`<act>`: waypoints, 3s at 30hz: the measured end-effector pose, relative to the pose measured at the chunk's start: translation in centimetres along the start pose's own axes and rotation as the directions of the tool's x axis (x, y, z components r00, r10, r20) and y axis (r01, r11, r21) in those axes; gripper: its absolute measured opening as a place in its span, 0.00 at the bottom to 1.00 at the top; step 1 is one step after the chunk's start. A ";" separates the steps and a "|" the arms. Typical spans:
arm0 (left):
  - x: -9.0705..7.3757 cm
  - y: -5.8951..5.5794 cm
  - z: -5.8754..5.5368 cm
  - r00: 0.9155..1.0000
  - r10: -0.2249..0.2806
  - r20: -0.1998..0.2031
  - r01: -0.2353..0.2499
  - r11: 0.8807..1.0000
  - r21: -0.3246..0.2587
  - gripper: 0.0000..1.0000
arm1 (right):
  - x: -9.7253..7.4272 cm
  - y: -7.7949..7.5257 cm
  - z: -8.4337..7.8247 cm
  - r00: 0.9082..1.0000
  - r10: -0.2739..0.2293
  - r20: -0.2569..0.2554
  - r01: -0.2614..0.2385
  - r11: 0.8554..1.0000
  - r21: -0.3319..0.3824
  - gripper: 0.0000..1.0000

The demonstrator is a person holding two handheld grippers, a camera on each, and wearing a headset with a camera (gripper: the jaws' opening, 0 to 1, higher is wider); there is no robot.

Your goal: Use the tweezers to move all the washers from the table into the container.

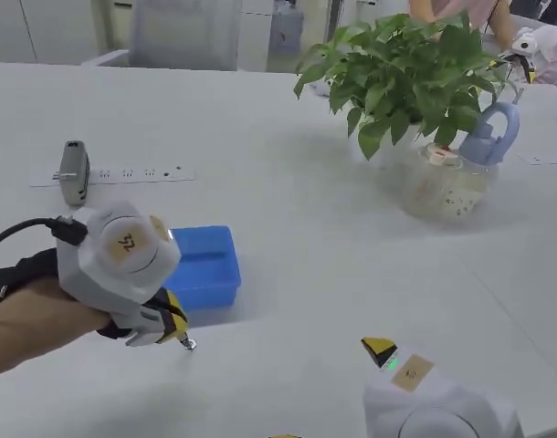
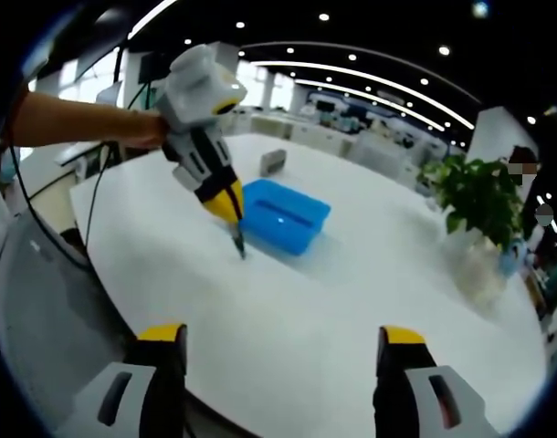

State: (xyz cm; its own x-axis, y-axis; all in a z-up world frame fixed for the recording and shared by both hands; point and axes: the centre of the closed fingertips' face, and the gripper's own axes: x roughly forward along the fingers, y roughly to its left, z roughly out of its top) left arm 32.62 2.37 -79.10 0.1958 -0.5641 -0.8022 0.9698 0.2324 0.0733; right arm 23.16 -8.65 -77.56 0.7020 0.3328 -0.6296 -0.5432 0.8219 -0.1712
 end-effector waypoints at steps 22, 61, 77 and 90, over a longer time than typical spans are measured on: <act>0.2 0.3 0.7 0.998 0.005 0.060 -0.005 1.000 -0.010 0.00 | 0.0 -0.1 -0.2 1.000 -0.009 -0.011 0.009 1.000 -0.013 0.80; -4.3 6.7 5.4 0.960 0.130 0.247 -0.111 0.990 -0.087 0.00 | 0.3 0.3 -0.9 0.998 0.000 -0.055 -0.002 0.999 -0.046 0.78; 0.3 7.4 2.3 0.977 0.107 0.185 -0.081 0.986 -0.143 0.00 | 0.5 0.3 -1.5 0.996 0.004 -0.087 -0.008 0.999 -0.043 0.78; 1.0 7.4 1.7 0.980 0.101 0.172 -0.073 0.984 -0.165 0.00 | 0.5 0.5 -1.5 0.996 0.010 -0.089 -0.014 0.999 -0.048 0.78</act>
State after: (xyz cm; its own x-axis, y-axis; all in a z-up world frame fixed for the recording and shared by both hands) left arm 40.25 2.23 -78.37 0.3148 -0.6655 -0.6768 0.9159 0.4001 0.0327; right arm 22.57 -8.78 -79.12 0.6528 0.2984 -0.6963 -0.5745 0.7942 -0.1983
